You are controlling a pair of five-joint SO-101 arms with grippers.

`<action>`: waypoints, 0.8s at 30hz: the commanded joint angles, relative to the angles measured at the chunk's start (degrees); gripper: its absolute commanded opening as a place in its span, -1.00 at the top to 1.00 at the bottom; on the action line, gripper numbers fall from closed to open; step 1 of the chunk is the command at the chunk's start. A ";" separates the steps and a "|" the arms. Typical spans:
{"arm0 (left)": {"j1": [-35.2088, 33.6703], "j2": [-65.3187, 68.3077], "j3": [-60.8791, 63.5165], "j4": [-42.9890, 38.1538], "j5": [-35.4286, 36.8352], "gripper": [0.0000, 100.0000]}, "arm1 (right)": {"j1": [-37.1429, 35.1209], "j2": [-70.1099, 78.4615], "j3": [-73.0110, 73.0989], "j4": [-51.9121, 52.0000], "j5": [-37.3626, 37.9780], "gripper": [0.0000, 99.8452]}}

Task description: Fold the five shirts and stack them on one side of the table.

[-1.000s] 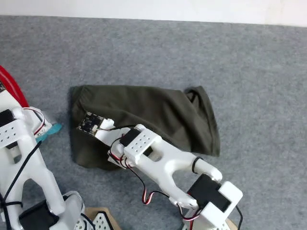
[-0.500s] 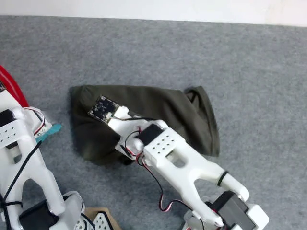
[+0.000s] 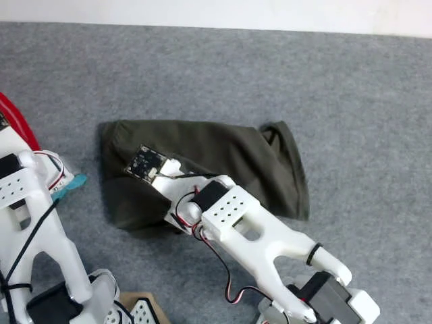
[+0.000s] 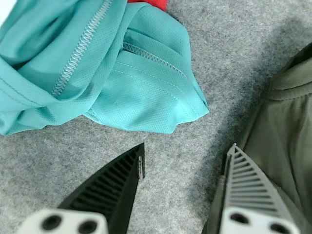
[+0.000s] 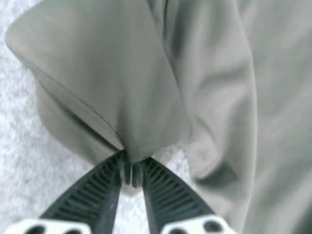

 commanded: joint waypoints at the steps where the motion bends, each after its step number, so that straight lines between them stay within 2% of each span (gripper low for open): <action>1: 1.10 0.04 -0.22 -0.70 0.35 0.47 | 0.40 -4.97 -2.51 4.79 -0.79 0.98; 7: 1.10 0.04 -0.22 -0.70 0.35 0.47 | 2.86 -13.58 0.13 7.25 -0.88 0.98; 19: 1.10 -0.13 -0.48 -0.35 0.35 0.47 | 4.70 -10.42 4.09 5.41 -0.79 0.98; 24: 1.89 -0.13 -0.57 -0.35 0.26 0.47 | 7.52 -14.02 2.95 8.40 -0.88 0.98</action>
